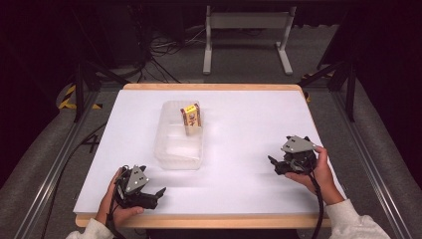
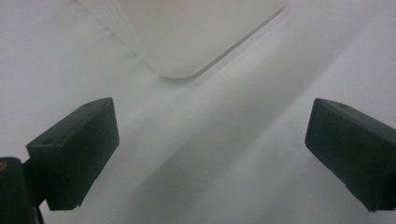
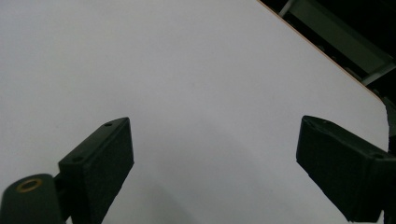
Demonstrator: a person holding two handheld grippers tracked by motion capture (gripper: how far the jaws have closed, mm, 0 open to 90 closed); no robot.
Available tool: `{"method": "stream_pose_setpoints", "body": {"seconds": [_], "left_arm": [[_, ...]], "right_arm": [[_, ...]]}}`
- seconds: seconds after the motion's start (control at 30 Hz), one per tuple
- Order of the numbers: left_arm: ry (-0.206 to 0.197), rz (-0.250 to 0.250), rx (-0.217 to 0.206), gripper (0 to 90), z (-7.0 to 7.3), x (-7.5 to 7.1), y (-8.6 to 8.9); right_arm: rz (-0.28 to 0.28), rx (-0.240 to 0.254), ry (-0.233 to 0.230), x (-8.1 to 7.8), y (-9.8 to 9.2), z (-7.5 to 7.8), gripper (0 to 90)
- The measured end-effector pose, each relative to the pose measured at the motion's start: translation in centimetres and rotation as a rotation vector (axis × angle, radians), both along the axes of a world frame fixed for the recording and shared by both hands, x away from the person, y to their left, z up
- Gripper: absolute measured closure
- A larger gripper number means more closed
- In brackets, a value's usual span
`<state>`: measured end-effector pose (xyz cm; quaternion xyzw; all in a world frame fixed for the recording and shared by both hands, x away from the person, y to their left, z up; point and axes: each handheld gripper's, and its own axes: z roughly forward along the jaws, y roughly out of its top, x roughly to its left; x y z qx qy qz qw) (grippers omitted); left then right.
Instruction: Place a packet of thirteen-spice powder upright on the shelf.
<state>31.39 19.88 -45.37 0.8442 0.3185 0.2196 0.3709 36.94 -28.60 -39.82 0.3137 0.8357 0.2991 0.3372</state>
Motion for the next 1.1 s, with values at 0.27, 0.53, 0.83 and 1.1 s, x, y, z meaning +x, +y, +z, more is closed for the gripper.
{"method": "stream_pose_setpoints", "body": {"seconds": [0.27, 0.53, 0.83, 1.1], "left_arm": [[-0.002, 0.001, -0.002, 3.5, 0.0, 0.0, 0.0], [0.0, -0.001, 0.003, 3.5, 0.0, 0.0, 0.0], [0.0, -0.001, 0.003, 3.5, 0.0, 0.1, 0.0], [-0.003, 0.0, 0.002, 3.5, 0.0, 0.1, 0.0]], "right_arm": [[-0.002, 0.018, -0.039, -1.6, -2.1, -0.8, 11.2], [-0.026, 0.037, -0.04, -2.6, -4.0, -1.6, 10.7], [-0.047, 0.058, -0.036, -4.0, -6.2, -2.1, 10.4], [-0.075, 0.056, -0.026, -5.1, -7.8, -2.6, 10.0]]}}
